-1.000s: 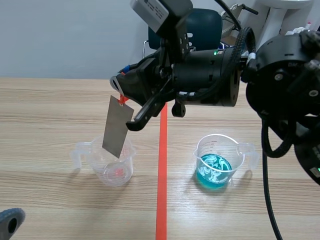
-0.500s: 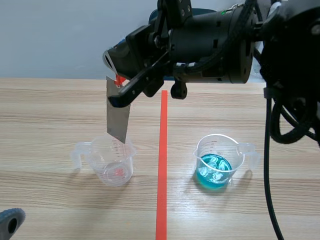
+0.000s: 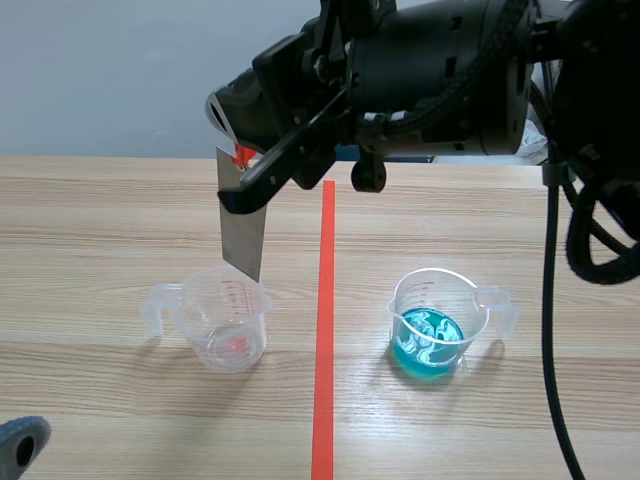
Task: Do the redox reaction experiment
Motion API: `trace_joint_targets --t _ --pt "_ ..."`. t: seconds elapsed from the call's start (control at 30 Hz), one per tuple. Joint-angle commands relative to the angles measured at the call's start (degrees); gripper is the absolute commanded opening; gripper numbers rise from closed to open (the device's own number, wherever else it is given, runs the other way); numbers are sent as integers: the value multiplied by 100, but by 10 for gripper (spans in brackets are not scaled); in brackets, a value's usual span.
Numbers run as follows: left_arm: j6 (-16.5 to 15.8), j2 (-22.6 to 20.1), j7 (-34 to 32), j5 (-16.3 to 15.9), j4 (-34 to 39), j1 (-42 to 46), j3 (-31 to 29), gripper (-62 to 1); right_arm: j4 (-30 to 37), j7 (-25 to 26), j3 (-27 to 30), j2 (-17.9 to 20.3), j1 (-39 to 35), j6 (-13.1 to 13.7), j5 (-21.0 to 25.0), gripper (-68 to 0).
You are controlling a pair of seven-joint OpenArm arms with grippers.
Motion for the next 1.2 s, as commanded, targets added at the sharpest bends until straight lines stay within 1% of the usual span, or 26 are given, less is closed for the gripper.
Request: trace_joint_targets --t 0.0,0.17,0.4,0.53,0.67,1.17 --pt "-37 59 -79 -39 70 20 13 14 116 87 13 55 37 -7 35 -665" --pt "-37 59 -79 -39 70 20 13 14 146 192 13 74 39 -2 35 -665" --pt "-37 59 -79 -39 70 20 13 14 413 461 13 72 42 42 13 -665" --pt "-37 59 -79 -39 70 20 13 14 455 549 13 72 48 42 -9 -665" --pt "-37 59 -79 -39 70 20 13 14 452 778 13 68 76 42 -70 -665" --pt "-37 59 -79 -39 70 20 13 14 452 890 13 35 87 42 -70 -665"
